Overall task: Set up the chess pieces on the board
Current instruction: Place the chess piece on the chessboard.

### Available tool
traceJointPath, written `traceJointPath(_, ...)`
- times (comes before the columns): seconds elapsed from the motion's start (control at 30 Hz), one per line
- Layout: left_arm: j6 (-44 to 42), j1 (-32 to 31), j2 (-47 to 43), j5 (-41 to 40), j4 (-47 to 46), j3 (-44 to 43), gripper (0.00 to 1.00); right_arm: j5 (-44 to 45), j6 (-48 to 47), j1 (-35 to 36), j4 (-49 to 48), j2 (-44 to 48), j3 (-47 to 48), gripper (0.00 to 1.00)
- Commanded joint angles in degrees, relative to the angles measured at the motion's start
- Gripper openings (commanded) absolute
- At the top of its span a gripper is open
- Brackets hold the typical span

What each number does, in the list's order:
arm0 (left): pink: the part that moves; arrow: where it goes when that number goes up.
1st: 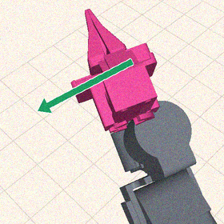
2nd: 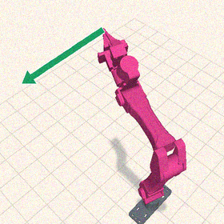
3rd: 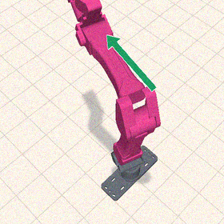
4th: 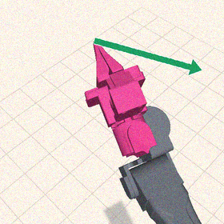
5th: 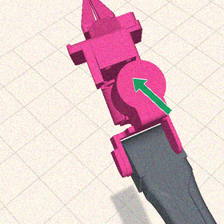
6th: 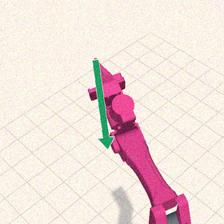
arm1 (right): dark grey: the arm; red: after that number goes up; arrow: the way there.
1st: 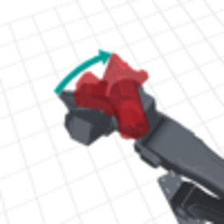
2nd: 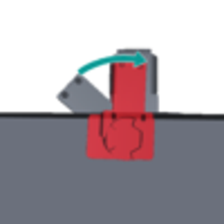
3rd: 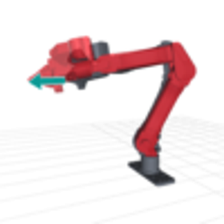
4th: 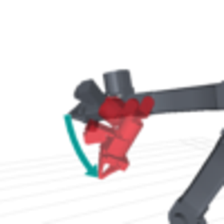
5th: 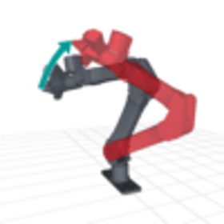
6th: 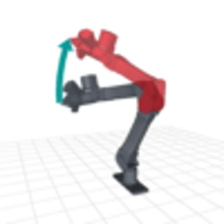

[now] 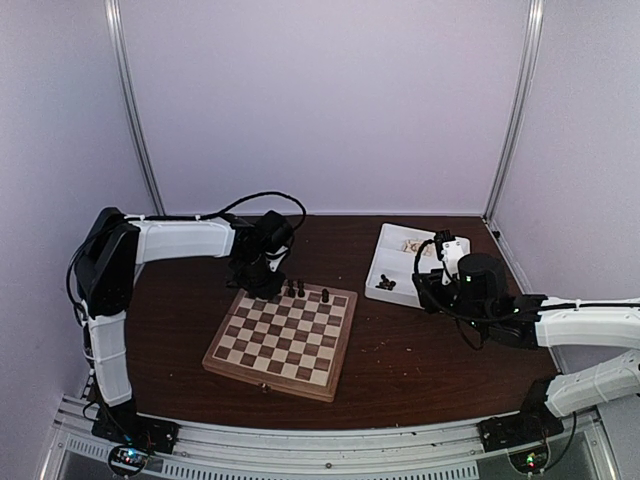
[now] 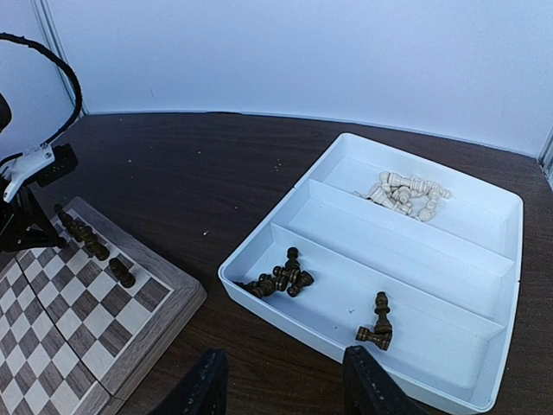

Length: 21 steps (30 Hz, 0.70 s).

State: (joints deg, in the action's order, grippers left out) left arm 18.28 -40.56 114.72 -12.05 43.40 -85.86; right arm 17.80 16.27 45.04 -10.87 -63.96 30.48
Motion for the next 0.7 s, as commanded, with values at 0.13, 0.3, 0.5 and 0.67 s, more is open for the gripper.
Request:
traceJointPath(0.13, -1.4, 0.8, 1.2, -1.1, -0.7, -1.9, 0.03, -0.6, -0.6, -0.7, 0.0, -0.5, 0.5, 0.48)
traceJointPath(0.3, -1.4, 0.9, 1.4, -1.2, -0.2, -2.0, 0.03, -0.9, -0.7, -0.8, 0.0, -1.0, 0.9, 0.48)
traceJointPath(0.5, -1.4, 0.9, 1.4, -1.2, 0.1, -1.9, 0.04, -1.0, -0.6, -0.9, -0.1, -0.8, 0.7, 0.48)
traceJointPath(0.67, -1.5, 1.0, 1.6, -1.0, 0.3, -2.0, 0.06, -1.1, -0.6, -0.9, -0.1, -0.8, 0.7, 0.48)
